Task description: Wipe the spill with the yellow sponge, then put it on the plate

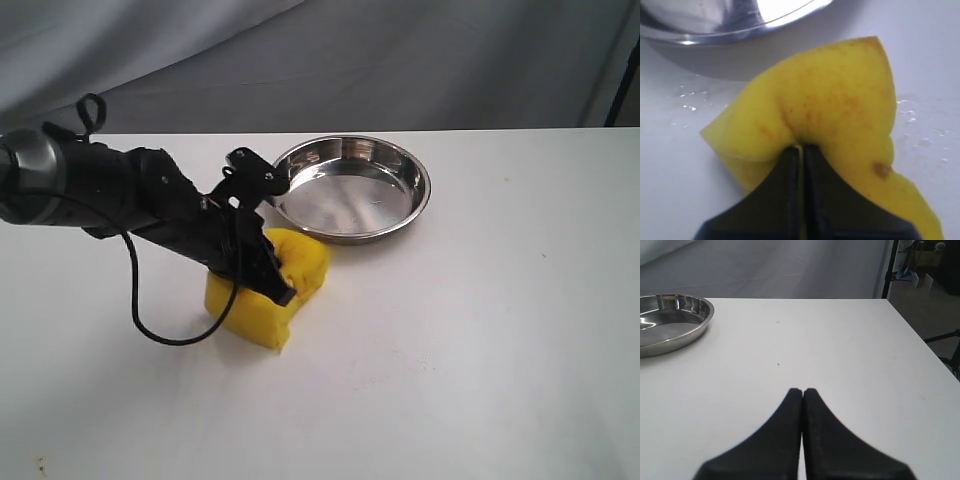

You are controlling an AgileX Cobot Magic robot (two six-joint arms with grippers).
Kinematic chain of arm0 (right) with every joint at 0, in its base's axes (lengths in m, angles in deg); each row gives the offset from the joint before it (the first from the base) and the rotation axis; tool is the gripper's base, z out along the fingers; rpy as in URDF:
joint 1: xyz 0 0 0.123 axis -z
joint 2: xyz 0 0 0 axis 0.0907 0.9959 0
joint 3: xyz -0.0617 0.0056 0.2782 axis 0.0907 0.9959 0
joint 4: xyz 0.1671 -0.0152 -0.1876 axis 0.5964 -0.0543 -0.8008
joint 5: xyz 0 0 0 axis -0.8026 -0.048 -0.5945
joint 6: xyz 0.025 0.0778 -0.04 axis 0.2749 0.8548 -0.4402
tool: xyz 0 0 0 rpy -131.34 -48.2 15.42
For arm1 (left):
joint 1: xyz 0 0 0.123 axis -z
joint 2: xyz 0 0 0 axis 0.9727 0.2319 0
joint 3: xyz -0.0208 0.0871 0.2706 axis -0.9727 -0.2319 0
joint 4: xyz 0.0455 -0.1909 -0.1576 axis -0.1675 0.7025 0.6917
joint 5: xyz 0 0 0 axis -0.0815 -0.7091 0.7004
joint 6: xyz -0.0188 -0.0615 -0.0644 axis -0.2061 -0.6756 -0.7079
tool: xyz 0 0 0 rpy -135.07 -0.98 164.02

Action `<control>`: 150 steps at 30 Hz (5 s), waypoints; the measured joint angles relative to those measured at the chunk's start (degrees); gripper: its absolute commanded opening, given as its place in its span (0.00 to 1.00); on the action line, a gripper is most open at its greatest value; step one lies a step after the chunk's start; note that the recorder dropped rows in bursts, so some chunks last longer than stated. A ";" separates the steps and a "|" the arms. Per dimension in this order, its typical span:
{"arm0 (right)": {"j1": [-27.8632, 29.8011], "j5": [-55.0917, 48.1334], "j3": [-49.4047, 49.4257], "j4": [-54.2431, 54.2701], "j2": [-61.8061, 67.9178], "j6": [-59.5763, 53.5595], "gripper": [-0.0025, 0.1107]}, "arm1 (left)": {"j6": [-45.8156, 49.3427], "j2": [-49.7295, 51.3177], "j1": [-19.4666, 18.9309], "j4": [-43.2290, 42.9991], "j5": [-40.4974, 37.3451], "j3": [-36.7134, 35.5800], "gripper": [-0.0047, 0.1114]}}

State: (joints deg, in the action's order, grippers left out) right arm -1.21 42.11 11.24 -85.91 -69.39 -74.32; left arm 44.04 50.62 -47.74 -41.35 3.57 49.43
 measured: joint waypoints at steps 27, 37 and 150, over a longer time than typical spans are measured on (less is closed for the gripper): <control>0.00 0.00 0.00 0.00 0.00 0.00 0.02 | 0.00 0.00 21.92 1.99 -1.97 0.20 0.04; 0.00 0.00 0.00 0.00 0.00 0.00 0.02 | 0.11 0.00 19.84 -2.79 -0.23 0.20 0.04; 0.00 0.00 0.00 0.00 0.00 0.00 0.02 | 18.70 8.96 13.67 45.40 -31.61 0.05 0.04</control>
State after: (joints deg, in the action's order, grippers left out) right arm -1.21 42.11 11.24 -85.91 -69.39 -74.32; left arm 62.74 59.58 -34.08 4.05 -28.04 49.49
